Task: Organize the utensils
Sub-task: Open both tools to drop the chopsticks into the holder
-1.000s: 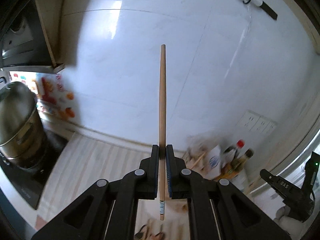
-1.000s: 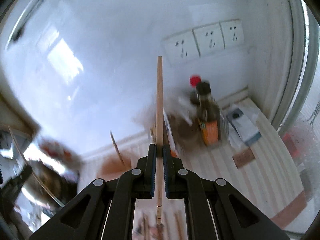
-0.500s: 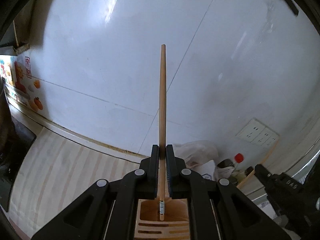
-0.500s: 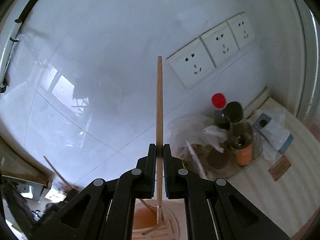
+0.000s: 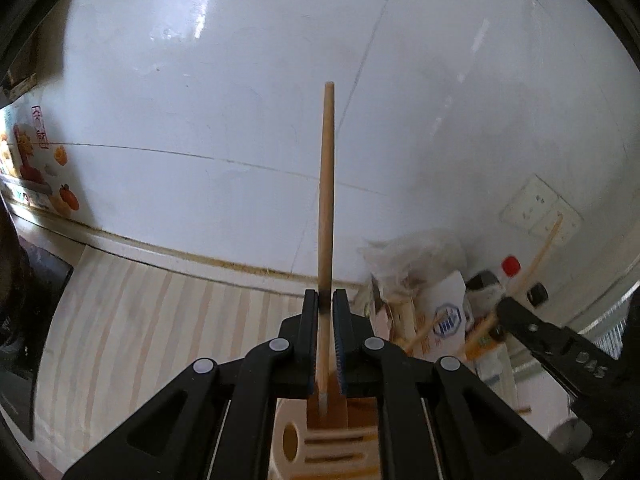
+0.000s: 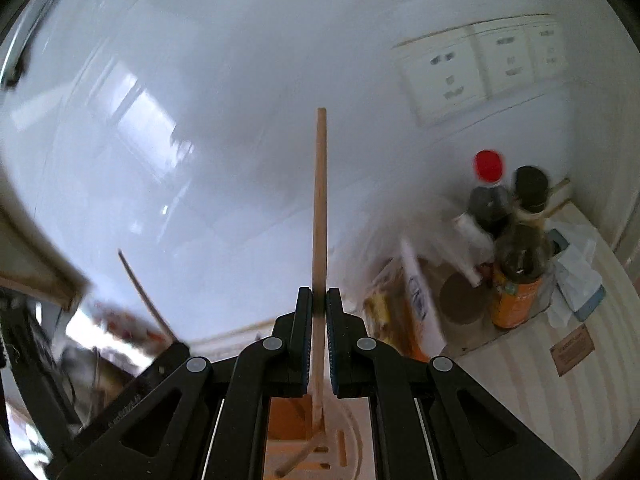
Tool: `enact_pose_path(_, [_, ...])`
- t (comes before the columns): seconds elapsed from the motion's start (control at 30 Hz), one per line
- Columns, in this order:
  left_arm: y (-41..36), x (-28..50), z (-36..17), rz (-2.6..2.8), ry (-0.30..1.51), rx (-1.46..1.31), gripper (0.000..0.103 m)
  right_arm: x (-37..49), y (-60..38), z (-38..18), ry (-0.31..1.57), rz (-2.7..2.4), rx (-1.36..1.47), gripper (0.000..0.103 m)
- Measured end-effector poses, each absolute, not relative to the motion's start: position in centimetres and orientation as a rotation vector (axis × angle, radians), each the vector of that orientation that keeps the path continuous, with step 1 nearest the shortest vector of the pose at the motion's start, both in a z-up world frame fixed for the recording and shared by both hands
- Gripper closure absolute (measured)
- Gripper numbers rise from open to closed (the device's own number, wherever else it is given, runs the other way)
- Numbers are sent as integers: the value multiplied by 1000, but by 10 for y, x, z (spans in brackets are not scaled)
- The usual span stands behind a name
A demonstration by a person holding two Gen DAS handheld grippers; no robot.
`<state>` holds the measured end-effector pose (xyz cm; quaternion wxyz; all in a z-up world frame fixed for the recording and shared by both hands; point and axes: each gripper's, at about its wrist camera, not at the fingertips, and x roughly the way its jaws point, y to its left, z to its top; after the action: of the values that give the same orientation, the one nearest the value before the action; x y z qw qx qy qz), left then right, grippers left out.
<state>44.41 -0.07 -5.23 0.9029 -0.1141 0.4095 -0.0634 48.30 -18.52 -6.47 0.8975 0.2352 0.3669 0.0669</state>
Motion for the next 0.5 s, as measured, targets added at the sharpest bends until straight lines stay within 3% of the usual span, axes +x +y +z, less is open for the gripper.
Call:
enact_pose_path(0.1, [2, 432, -40, -128, 855, -206, 88, 480, -180, -66, 808, 159, 454, 91])
enact_pose_path(0.17, [7, 422, -29, -98, 843, -194, 68, 475, -182, -62, 809, 158, 455, 71])
enact_pose_path(0.23, [19, 409, -17, -63, 814, -200, 31, 465, -188, -52, 787, 163, 466, 64])
enact_pose_path(0.3, [30, 397, -8, -29, 789, -207, 24, 454, -195, -40, 766, 151, 469, 62])
enact_pose_path(0.4, [40, 382, -1, -1, 798, -189, 4, 439, -204, -24, 746, 135, 466, 55])
enact_pose_path(0.5, [46, 366, -3, 31, 813, -150, 0, 417, -211, -8, 727, 95, 442, 49])
